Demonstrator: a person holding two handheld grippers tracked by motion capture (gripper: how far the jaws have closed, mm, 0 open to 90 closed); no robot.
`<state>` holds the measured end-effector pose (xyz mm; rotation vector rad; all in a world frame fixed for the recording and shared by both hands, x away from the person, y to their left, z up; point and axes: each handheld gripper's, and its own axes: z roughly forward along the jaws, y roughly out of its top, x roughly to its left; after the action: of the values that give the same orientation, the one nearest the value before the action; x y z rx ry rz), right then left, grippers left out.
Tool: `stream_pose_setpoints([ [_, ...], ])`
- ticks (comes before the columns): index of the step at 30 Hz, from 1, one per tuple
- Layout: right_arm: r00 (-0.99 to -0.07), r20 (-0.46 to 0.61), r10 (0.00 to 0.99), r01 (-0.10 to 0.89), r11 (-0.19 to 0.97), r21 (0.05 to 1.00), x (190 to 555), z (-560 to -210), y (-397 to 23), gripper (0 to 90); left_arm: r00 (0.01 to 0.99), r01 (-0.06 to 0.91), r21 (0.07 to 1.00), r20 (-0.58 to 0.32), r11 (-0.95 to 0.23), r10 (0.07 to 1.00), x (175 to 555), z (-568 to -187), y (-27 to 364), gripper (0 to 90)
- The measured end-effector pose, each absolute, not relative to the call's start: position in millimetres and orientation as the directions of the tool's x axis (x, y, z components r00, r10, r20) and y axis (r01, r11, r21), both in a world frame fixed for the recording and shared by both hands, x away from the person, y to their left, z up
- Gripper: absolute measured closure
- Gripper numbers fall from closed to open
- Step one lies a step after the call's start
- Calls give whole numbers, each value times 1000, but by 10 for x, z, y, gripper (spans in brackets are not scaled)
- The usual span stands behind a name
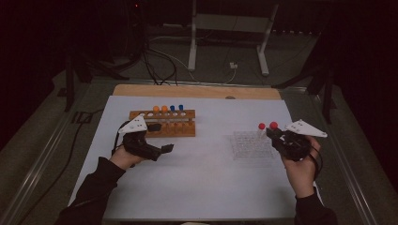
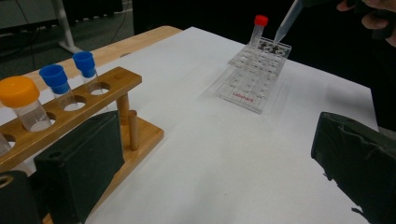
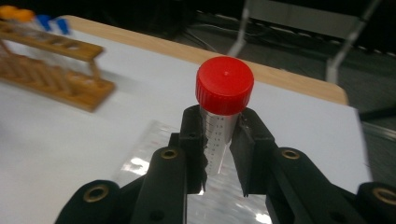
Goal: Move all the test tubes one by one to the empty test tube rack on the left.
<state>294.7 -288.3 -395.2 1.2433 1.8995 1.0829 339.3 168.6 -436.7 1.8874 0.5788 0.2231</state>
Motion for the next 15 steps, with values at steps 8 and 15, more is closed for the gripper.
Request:
stream_pose_setpoints([
  [8, -478, -37, 877, 405, 257, 878, 2917, -3973, -2573, 745, 872, 281, 914, -115, -294, 477, 3366, -4347, 1637, 32],
  [15, -549, -27, 835, 401, 292, 868, 2924, -4059, -2352, 746, 880, 276, 911, -111, -306, 462, 3348, -4335, 1580, 32],
])
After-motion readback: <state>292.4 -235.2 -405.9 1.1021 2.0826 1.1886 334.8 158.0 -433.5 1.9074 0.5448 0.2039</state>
